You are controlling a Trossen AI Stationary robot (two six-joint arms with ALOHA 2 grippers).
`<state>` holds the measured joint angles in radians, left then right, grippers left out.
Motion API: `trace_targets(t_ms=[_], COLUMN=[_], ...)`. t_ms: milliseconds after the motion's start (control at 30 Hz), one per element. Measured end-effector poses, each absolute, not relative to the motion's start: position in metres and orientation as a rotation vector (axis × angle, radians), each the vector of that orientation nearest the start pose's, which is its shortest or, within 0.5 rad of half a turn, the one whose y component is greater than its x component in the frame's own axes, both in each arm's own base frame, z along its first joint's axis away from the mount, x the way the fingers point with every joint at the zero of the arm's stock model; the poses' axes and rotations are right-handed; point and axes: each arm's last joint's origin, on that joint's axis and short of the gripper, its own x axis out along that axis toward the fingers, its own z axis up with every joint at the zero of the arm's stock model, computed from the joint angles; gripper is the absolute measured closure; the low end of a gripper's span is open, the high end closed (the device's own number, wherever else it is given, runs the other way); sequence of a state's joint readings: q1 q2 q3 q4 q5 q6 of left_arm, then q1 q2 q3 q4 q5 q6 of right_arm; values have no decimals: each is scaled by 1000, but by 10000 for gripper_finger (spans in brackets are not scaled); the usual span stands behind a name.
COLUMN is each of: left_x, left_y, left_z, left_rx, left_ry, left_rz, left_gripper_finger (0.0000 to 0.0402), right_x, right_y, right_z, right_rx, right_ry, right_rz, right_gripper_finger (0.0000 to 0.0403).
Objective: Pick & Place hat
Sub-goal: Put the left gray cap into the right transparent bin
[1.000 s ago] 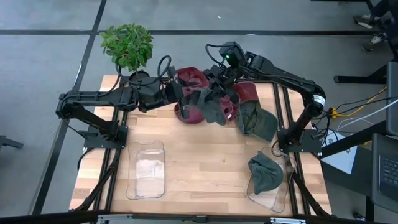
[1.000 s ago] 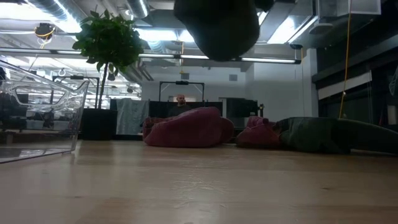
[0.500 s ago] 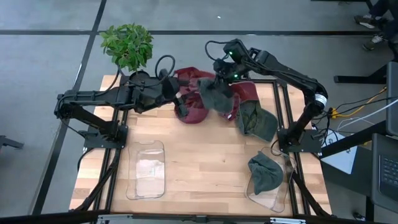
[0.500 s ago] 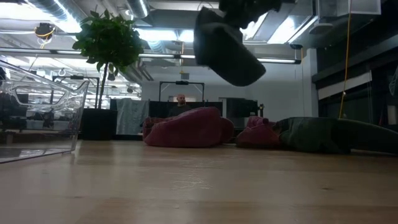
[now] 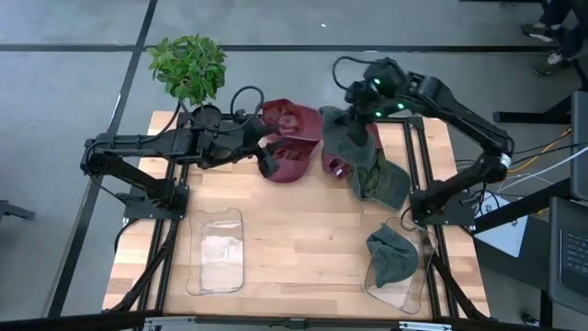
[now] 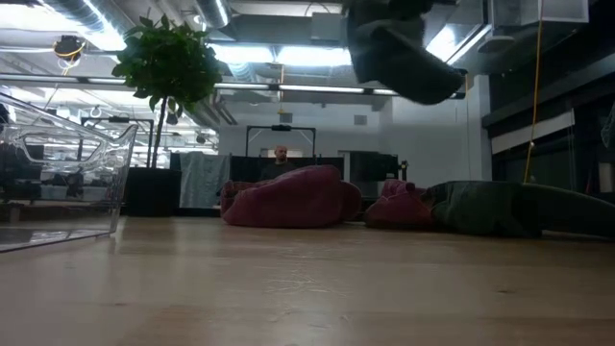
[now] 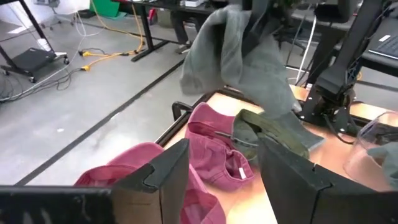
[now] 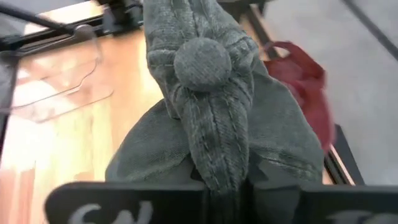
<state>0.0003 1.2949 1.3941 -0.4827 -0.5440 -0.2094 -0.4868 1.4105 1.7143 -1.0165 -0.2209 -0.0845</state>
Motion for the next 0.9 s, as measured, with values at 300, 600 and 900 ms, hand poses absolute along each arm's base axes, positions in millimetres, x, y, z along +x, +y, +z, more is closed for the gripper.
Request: trace_targets(t_ms=[300, 600, 900], left_x=[274, 274, 273], left_y=[10, 8, 9], left_z=[406, 404, 402], left_rx=[-157, -161, -123], left_ry=[341, 367, 387], left_rz=[372, 331, 327], left_gripper_finger=[219, 219, 219], right_x=[204, 188, 178], right_y=[-66, -21, 18], right_z=[426, 418, 410], right_rx=[360, 559, 691], right_ry=[629, 593, 706], right_rz=[-438, -425, -327], right_gripper_finger=[380, 381, 380])
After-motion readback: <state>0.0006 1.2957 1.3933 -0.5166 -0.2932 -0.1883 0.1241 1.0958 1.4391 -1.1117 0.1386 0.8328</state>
